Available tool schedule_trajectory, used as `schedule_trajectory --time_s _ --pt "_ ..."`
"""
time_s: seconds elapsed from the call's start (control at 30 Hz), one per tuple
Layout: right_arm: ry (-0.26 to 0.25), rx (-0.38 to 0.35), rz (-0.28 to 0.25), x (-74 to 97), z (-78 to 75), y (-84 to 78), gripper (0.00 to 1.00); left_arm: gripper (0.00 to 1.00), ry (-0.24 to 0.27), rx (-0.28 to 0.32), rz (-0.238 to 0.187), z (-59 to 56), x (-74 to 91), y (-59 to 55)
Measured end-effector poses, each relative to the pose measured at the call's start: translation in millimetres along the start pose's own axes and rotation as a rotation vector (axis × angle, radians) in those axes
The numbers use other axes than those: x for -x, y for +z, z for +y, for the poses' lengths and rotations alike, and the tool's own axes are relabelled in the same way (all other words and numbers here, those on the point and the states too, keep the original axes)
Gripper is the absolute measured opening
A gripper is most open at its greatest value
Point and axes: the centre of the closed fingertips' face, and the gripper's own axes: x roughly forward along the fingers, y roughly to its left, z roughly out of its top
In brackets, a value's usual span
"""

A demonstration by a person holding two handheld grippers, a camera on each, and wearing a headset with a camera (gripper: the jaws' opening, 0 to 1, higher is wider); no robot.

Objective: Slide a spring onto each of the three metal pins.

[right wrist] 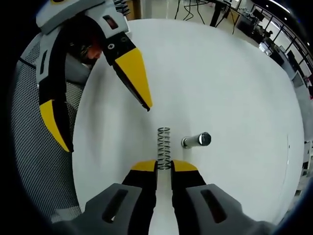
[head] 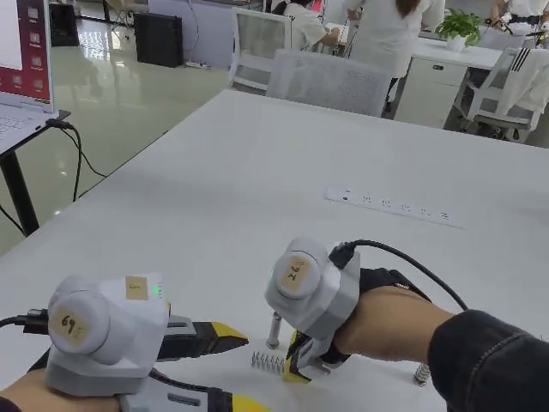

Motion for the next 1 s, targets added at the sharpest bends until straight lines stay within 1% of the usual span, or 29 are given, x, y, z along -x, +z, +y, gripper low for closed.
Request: schedule_trajectory --time_s 0.13,0.17,0.2,0.3,0.4,0.57,0.67,0.73,1.0 --pt "0.012 0.006 -0.002 11.8 5.5 1.9 0.08 0.44 -0.002 -0.003 0.003 -0.4 -0.5 -0.5" --pt "0.027 0.005 -0.004 16.4 9.0 2.7 0.08 0.44 -0.003 -0.005 0.005 -0.8 -0.8 -0.8" --pt "0.032 0.004 -0.005 17.9 10.1 3.0 0.08 0.44 -0.004 -0.006 0.006 -0.9 -0.9 -0.9" --pt "0.060 0.007 -0.020 30.4 18.7 6.7 0.08 0.43 -0.006 -0.013 0.008 -1.3 -1.3 -0.9" --pt "0.066 0.021 -0.020 38.4 23.1 7.3 0.08 0.40 -0.006 -0.033 0.002 -1.7 -1.1 0.9" --pt "0.066 0.050 -0.021 51.4 30.1 9.8 0.08 0.36 -0.008 -0.050 -0.005 -2.0 -0.3 4.4" --pt "0.071 0.065 -0.025 58.3 35.1 13.3 0.08 0.33 -0.009 -0.061 -0.008 -2.4 0.0 6.5" --pt "0.077 0.074 -0.026 61.1 37.9 14.9 0.08 0.29 -0.014 -0.079 -0.009 -3.0 -0.2 7.7" --pt "0.088 0.110 -0.020 67.5 46.1 18.5 0.08 0.14 -0.032 -0.126 -0.017 -8.6 1.9 13.6"
